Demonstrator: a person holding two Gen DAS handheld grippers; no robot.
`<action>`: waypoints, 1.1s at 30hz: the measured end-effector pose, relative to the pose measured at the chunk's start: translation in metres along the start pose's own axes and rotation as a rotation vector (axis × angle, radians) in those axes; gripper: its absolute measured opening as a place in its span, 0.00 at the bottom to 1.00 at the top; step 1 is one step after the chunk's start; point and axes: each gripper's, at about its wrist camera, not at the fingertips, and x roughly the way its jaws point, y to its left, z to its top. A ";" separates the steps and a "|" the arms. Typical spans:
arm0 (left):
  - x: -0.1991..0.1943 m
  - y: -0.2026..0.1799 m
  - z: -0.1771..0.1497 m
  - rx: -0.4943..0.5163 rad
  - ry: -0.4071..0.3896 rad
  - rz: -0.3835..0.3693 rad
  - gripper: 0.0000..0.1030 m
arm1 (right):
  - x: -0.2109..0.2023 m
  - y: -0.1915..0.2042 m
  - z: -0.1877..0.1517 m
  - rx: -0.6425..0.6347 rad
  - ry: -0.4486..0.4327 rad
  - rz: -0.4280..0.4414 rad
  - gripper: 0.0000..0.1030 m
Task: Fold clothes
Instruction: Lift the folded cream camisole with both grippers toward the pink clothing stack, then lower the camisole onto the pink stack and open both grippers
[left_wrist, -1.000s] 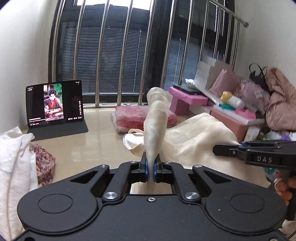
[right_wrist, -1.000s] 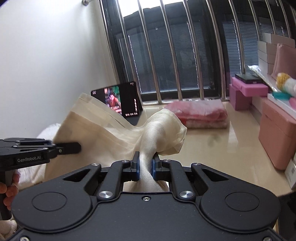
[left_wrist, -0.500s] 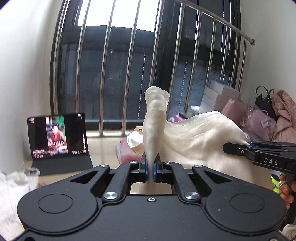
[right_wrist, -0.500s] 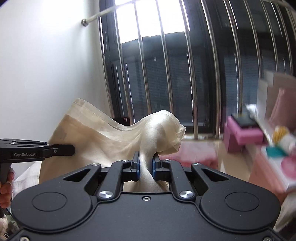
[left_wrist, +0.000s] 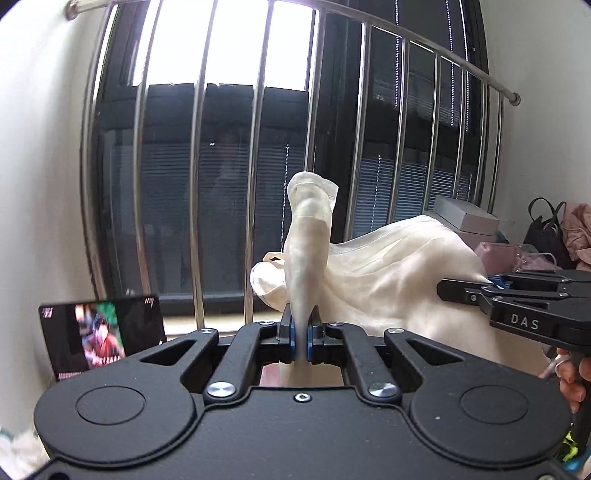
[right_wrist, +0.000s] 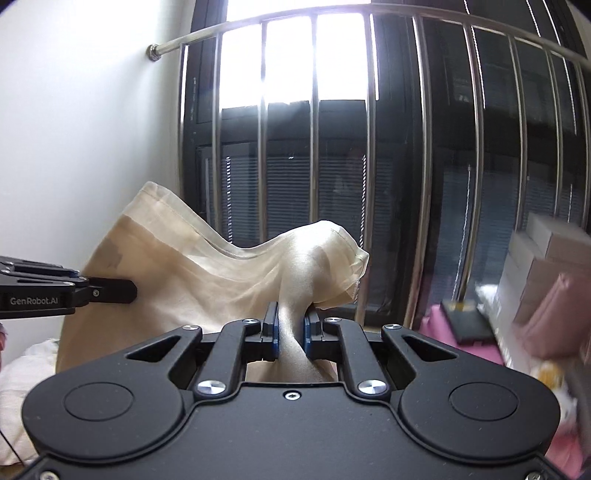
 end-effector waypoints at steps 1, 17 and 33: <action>0.011 0.001 0.002 0.004 0.001 0.002 0.06 | 0.009 -0.003 0.003 -0.002 0.000 -0.004 0.11; 0.222 0.038 -0.064 -0.039 0.130 -0.033 0.06 | 0.188 -0.069 -0.066 0.003 0.107 -0.065 0.11; 0.336 0.080 -0.140 -0.123 0.178 -0.073 0.06 | 0.284 -0.129 -0.168 0.162 0.157 -0.011 0.12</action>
